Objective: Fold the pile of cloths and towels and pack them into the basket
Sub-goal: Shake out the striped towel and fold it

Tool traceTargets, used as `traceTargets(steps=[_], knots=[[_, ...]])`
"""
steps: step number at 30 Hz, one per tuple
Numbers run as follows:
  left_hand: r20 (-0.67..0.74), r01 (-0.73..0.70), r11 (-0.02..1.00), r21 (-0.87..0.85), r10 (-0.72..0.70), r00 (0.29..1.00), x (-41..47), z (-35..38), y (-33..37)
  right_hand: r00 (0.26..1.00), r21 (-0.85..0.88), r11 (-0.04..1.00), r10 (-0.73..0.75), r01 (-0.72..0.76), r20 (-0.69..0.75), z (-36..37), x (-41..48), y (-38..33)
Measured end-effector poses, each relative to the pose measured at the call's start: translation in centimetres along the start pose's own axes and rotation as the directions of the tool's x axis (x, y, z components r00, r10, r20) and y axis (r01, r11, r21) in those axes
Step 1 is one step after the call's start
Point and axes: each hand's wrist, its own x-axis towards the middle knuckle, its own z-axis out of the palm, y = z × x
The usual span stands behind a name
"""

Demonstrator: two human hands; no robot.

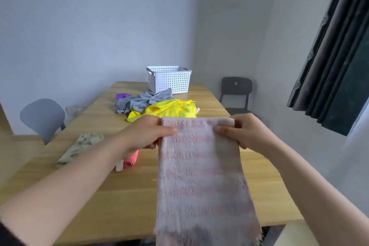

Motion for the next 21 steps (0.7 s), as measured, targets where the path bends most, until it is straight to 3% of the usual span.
traceTargets(steps=[3, 6, 9, 15, 21], knots=[[-0.057, 0.159, 0.958, 0.239, -0.150, 0.987, 2.9, 1.0, -3.3, 0.961, -0.078, 0.975, 0.219, -0.209, 0.168, 1.7, 2.5, 2.9], [-0.087, 0.241, 0.924, 0.297, -0.225, 0.971, 5.8, 2.5, -7.7, 0.907, -0.085, 0.933, 0.359, -0.349, 0.221, 4.8, 4.5, 6.5], [-0.102, 0.292, 0.943, 0.162, -0.279, 0.955, 7.8, 3.6, -10.4, 0.874, 0.082, 0.881, 0.445, -0.467, 0.198, 7.4, 5.6, 9.0], [-0.155, 0.330, 0.943, -0.053, -0.334, 0.930, 10.8, 4.1, -11.6, 0.873, 0.296, 0.821, 0.457, -0.488, 0.172, 9.1, 8.2, 11.3], [-0.218, 0.231, 0.942, -0.241, -0.285, 0.933, 12.5, 4.2, -11.7, 0.899, 0.307, 0.850, 0.436, -0.428, 0.044, 10.1, 10.0, 11.9]])
